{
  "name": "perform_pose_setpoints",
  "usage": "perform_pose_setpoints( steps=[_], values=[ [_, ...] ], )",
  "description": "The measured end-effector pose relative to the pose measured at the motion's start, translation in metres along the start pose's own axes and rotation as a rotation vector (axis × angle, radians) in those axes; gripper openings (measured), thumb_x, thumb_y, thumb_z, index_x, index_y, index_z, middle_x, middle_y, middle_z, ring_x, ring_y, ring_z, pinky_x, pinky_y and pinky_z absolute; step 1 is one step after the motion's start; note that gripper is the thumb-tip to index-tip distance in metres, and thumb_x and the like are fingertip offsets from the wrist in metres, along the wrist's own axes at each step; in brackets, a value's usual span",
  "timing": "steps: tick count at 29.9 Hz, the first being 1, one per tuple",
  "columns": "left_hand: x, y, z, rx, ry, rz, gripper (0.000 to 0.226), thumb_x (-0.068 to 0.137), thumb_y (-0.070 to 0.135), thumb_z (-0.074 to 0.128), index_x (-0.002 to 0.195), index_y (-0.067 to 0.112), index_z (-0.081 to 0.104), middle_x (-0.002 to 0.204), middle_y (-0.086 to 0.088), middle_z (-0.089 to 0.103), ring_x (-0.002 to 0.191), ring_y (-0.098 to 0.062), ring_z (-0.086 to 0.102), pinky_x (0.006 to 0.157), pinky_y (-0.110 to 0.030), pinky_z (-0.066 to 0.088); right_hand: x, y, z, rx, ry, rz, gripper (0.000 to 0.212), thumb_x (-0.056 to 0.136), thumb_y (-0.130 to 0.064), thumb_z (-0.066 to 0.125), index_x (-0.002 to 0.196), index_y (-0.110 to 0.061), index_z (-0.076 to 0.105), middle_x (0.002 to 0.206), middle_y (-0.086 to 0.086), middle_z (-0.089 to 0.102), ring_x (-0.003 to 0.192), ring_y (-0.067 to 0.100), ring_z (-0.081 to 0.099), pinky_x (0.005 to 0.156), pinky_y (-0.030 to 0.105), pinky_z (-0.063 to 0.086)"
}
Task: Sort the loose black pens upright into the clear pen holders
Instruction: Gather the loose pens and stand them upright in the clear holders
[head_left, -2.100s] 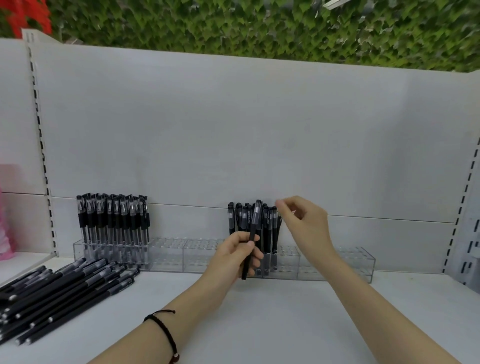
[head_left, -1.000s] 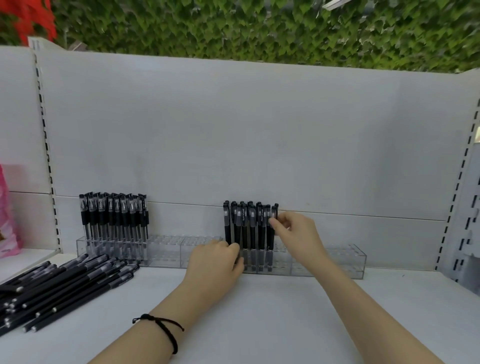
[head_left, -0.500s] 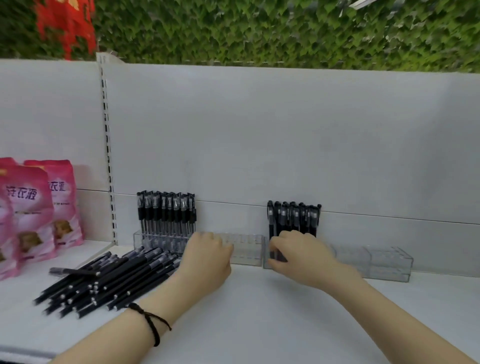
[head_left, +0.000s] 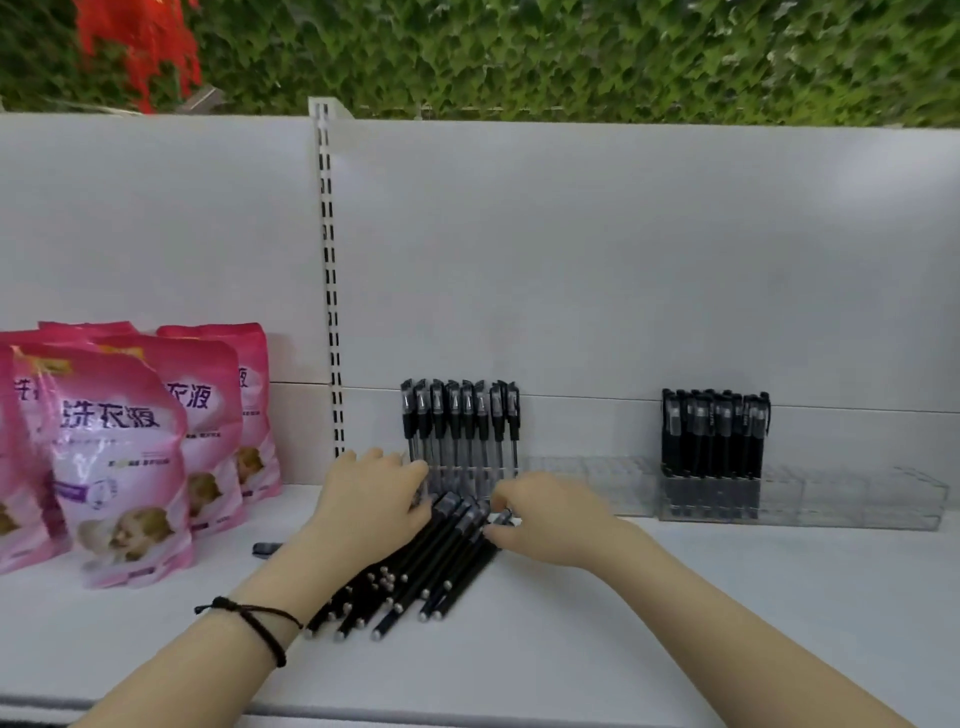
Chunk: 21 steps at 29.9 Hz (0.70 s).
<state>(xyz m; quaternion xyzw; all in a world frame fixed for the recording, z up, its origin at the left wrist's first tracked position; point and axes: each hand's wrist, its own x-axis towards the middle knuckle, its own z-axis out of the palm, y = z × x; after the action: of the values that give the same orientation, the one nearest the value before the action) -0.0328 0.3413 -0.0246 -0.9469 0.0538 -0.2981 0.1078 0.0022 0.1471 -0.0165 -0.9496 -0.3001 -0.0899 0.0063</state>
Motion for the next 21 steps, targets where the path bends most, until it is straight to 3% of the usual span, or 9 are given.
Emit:
perform_pose_setpoints(
  steps=[2,4,10,12,15,19,21],
  values=[
    [0.005,-0.008,0.008,-0.078,-0.068,-0.032,0.030,0.093,0.048,0.041,0.101,0.024,0.056,0.095,0.003,0.063,0.095,-0.020,0.058,0.075,-0.033,0.042,0.013,-0.008,0.000,0.076,-0.089,0.104,0.036,0.093,-0.047,0.050,0.089,-0.013,0.059,0.087,0.004,0.060,0.089,0.026,0.058,0.072,0.034,0.045],
    [0.014,-0.010,0.013,-0.176,-0.085,-0.063,0.031,0.093,0.049,0.040,0.101,0.025,0.058,0.097,0.006,0.063,0.095,-0.017,0.058,0.073,-0.031,0.043,0.025,-0.011,-0.003,0.174,-0.150,0.219,0.042,0.093,-0.050,0.052,0.071,-0.014,0.048,0.071,0.002,0.055,0.074,0.024,0.059,0.066,0.031,0.046],
    [0.022,0.003,0.021,-0.426,-0.064,-0.147,0.019,0.092,0.043,0.045,0.089,0.028,0.056,0.089,0.009,0.062,0.084,-0.013,0.056,0.066,-0.028,0.044,0.045,-0.014,0.006,0.343,-0.160,0.338,0.053,0.076,-0.067,0.060,0.070,-0.014,0.053,0.065,0.002,0.061,0.069,0.023,0.064,0.077,0.035,0.056],
    [0.021,0.003,0.022,-0.501,-0.070,-0.179,0.015,0.092,0.040,0.047,0.088,0.030,0.058,0.088,0.011,0.062,0.082,-0.012,0.056,0.065,-0.027,0.041,0.047,-0.015,0.008,0.452,-0.149,0.358,0.042,0.078,-0.054,0.066,0.066,-0.015,0.052,0.060,-0.001,0.059,0.063,0.018,0.060,0.066,0.028,0.053],
    [0.017,0.000,0.022,-0.668,-0.094,-0.257,0.017,0.093,0.038,0.049,0.087,0.029,0.062,0.083,0.011,0.063,0.077,-0.007,0.057,0.062,-0.025,0.042,0.044,-0.014,0.006,0.676,-0.163,0.373,0.028,0.082,-0.033,0.066,0.066,-0.014,0.056,0.054,-0.004,0.059,0.044,0.007,0.046,0.038,0.014,0.033],
    [0.018,0.000,0.022,-0.886,-0.111,-0.311,0.027,0.096,0.035,0.049,0.085,0.019,0.068,0.071,0.007,0.065,0.056,-0.003,0.051,0.053,-0.018,0.037,0.044,-0.009,0.001,1.064,-0.151,0.400,0.018,0.082,-0.022,0.064,0.067,-0.013,0.060,0.059,-0.002,0.062,0.045,0.008,0.042,0.040,0.016,0.023],
    [0.020,-0.002,0.022,-1.054,-0.122,-0.327,0.031,0.098,0.037,0.049,0.086,0.019,0.072,0.078,0.005,0.071,0.065,-0.002,0.059,0.061,-0.014,0.041,0.046,-0.005,-0.003,1.293,-0.064,0.379,0.018,0.085,-0.019,0.065,0.068,-0.014,0.062,0.062,0.001,0.061,0.045,0.009,0.041,0.045,0.020,0.024]
  ],
)
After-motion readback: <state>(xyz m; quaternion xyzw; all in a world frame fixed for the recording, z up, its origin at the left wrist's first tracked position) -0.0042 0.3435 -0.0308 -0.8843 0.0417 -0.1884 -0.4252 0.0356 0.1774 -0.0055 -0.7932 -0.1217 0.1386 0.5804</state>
